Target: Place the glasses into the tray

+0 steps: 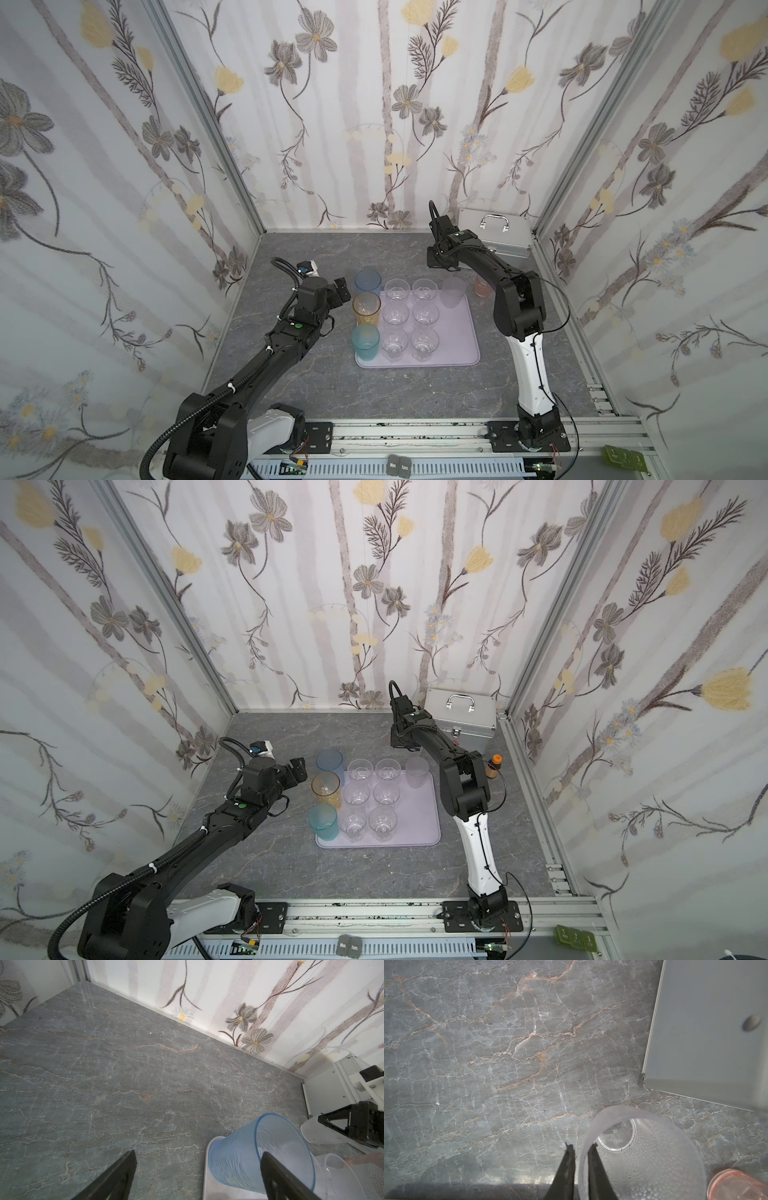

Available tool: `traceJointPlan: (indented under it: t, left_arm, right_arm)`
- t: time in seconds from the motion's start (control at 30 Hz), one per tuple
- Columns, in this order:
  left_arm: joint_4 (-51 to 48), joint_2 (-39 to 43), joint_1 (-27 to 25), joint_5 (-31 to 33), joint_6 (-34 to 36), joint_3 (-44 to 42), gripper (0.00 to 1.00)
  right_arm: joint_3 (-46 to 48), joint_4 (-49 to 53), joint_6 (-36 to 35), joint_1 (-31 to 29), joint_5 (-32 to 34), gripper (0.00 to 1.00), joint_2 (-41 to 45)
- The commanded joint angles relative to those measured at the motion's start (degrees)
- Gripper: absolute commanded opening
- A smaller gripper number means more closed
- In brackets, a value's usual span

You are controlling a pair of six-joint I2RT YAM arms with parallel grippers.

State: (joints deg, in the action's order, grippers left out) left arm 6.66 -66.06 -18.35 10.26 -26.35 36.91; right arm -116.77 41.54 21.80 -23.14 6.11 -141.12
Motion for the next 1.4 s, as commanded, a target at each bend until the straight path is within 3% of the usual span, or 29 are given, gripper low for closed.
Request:
traceJointPlan:
  t: [0.0, 0.13, 0.37, 0.53, 0.73, 0.9, 1.13, 1.37]
  left_arm:
    - [1.8, 0.2, -0.1, 0.4, 0.2, -0.1, 0.96]
    - [1.8, 0.2, -0.2, 0.5, 0.2, -0.1, 0.96]
    - [1.8, 1.5, -0.5, 1.8, 0.0, -0.3, 0.96]
    - [1.7, 2.6, -1.7, 4.6, 0.3, 1.3, 0.95]
    - [1.1, 2.5, -7.5, 10.4, 4.2, 4.4, 0.94]
    - [0.3, -1.2, -15.2, 13.0, 6.2, 8.7, 0.95]
    - [0.4, -9.1, -22.7, 11.8, 6.4, 12.8, 0.95]
    - [0.5, -13.6, -24.6, 8.1, 5.7, 14.9, 0.96]
  right_arm:
    - [-0.6, -0.6, -0.4, 0.0, -1.4, 0.11, 0.4]
    - [-0.6, -0.4, -0.5, 0.0, -1.9, 0.12, 0.6]
    - [-0.7, -0.1, -0.9, -0.2, -1.4, 0.27, 0.6]
    - [-1.4, 0.5, -1.2, -0.2, -0.7, 0.25, 0.3]
    - [-0.7, 1.0, -2.8, -0.2, -0.2, 0.32, 2.8]
    - [-0.7, 1.4, -3.6, -0.2, 0.8, 0.35, 4.0]
    - [-0.6, 1.9, -3.5, -0.2, 0.3, 0.37, 2.0]
    - [1.1, 1.8, -3.6, -0.5, 1.9, 0.31, -0.1]
